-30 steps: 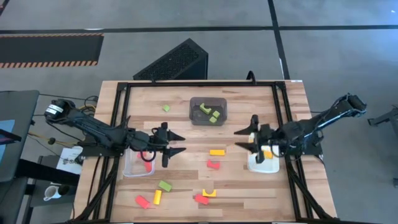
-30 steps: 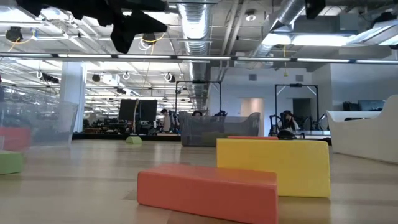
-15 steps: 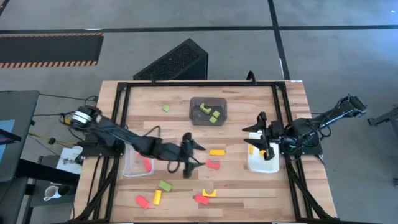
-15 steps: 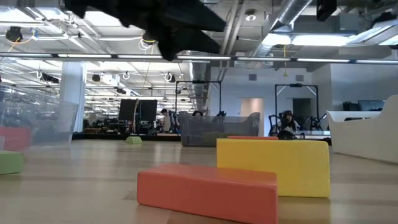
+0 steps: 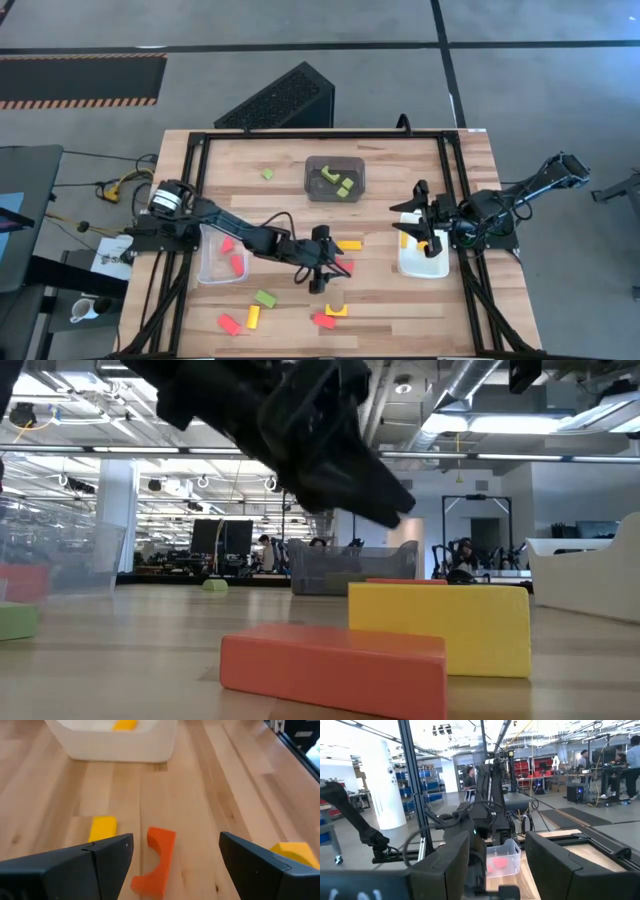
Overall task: Sort & place blocks by color
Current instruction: Put the orange block into the transparent bin
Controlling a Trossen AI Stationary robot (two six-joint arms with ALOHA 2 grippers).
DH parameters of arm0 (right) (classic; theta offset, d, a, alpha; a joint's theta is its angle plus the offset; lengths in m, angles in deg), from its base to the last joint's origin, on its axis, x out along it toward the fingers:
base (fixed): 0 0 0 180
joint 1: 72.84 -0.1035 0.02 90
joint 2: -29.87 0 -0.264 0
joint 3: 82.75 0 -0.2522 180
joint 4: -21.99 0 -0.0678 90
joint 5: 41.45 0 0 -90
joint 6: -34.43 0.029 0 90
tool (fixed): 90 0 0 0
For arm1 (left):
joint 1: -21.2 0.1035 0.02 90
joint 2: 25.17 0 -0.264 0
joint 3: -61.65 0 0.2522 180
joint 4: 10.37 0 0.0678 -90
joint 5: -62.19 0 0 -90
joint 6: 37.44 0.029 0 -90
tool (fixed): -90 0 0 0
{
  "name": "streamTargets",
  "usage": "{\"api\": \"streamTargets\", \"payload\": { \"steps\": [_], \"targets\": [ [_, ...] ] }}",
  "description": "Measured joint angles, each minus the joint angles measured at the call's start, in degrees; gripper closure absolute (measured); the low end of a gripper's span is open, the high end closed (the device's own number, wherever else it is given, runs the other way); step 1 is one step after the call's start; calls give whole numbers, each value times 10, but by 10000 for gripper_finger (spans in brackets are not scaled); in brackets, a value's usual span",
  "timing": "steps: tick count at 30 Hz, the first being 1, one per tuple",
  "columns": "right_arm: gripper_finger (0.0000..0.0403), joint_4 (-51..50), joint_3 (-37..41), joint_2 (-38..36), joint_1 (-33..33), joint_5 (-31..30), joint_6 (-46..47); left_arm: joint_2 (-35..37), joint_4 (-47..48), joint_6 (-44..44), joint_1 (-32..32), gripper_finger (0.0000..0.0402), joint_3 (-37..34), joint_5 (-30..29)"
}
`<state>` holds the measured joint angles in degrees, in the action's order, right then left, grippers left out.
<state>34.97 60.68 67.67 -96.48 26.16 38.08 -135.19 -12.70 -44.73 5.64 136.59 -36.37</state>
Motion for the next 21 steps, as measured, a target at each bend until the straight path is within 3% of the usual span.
{"api": "streamTargets", "payload": {
  "steps": [14, 21],
  "targets": [
    [189, 5, 0, 0, 0, 0, 10, -67, 5, -7, 10, 121, 0, -2],
    [189, 6, 0, 0, 0, 0, 10, -76, 4, -6, 10, 156, 0, 0]
  ]
}}
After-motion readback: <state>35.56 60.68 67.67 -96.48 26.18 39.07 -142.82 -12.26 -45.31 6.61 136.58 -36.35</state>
